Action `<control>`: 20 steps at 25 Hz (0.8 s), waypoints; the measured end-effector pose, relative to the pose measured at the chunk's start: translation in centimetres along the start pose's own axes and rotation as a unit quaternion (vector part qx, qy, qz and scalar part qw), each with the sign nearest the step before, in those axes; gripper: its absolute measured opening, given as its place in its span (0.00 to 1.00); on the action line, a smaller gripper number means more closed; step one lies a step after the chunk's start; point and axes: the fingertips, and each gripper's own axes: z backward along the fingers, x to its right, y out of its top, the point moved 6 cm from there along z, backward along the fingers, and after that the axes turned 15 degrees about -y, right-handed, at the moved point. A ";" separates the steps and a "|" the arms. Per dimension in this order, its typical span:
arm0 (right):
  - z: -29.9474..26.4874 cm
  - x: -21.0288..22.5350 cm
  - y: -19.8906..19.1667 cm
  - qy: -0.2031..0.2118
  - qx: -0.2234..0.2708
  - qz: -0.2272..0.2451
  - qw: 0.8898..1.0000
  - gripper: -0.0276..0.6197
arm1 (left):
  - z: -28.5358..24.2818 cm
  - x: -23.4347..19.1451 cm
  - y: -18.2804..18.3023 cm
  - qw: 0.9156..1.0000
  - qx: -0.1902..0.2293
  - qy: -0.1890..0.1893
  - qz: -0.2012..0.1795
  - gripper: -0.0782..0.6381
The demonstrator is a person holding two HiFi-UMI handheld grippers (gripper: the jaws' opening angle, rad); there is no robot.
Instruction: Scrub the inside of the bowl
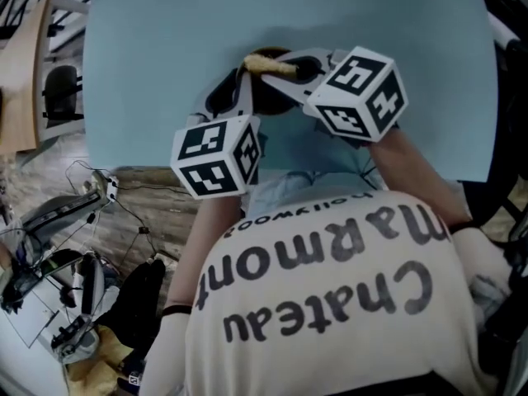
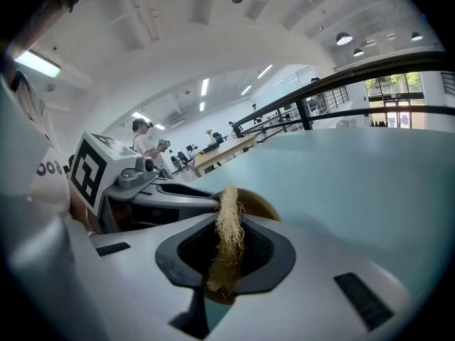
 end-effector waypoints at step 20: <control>9.6 0.1 0.3 -0.011 0.048 -0.088 0.995 0.14 | 6.5 9.9 2.6 0.990 0.073 0.079 -0.089 0.18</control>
